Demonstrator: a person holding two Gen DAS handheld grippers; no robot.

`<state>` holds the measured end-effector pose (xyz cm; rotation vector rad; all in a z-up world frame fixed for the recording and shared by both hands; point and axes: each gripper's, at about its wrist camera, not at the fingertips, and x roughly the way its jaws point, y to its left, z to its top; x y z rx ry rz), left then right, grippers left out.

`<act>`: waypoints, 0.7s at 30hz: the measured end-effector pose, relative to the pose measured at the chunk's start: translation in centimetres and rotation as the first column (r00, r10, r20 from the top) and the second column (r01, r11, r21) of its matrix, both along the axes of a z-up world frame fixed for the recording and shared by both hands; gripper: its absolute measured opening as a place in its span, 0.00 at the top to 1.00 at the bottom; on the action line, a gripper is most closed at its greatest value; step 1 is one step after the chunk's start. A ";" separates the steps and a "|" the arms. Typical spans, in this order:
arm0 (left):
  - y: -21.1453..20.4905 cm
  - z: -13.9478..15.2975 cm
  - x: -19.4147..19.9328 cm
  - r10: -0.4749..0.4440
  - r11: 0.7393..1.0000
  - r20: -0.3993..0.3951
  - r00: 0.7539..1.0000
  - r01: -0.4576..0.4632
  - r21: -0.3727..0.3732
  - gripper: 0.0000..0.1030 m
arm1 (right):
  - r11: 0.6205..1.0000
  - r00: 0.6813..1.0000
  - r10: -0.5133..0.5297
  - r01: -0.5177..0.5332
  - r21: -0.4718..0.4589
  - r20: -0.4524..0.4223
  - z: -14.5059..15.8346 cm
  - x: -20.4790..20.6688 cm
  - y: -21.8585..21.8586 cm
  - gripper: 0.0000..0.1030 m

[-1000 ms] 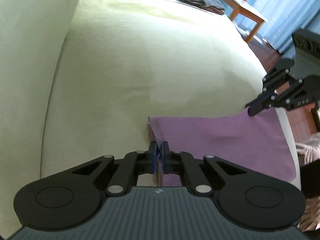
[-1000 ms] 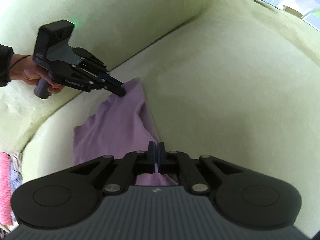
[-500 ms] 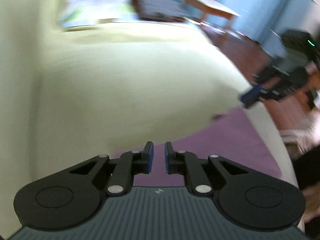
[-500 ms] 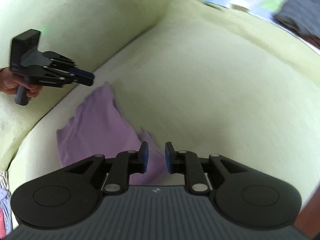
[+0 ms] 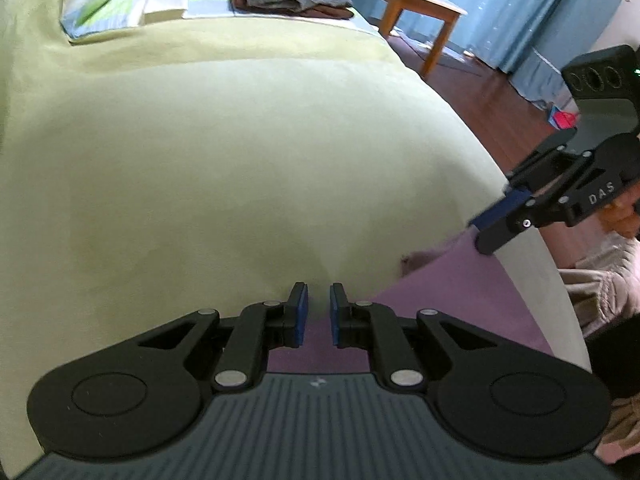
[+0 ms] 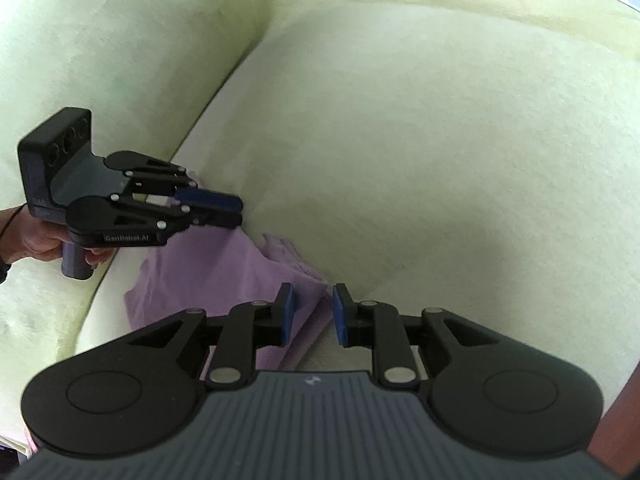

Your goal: Fold clothes

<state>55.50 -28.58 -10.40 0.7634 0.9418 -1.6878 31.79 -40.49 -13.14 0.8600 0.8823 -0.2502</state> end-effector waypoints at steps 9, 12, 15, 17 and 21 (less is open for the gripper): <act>6.1 2.8 3.3 0.305 0.952 0.007 0.952 -0.304 -0.041 0.61 | 1.000 0.999 0.001 0.000 0.014 -0.049 0.0 -1.6 -0.4 0.81; 10.6 3.8 5.1 0.400 0.917 0.013 0.917 -0.399 -0.016 0.60 | 0.999 1.000 -0.004 0.005 0.048 -0.014 0.7 -2.2 0.6 0.75; 14.1 4.0 6.6 0.472 0.881 -0.008 0.882 -0.472 0.033 0.59 | 0.997 1.000 -0.002 0.002 0.071 -0.001 1.1 -2.4 2.2 0.75; 16.1 3.5 7.3 0.507 0.860 -0.030 0.861 -0.504 0.077 0.56 | 0.995 1.000 -0.018 0.018 0.103 0.000 0.8 -2.6 4.0 0.74; 18.3 1.7 7.8 0.513 0.853 -0.055 0.857 -0.501 0.145 0.56 | 0.988 0.998 -0.059 0.058 0.146 0.008 -0.2 -2.6 7.6 0.72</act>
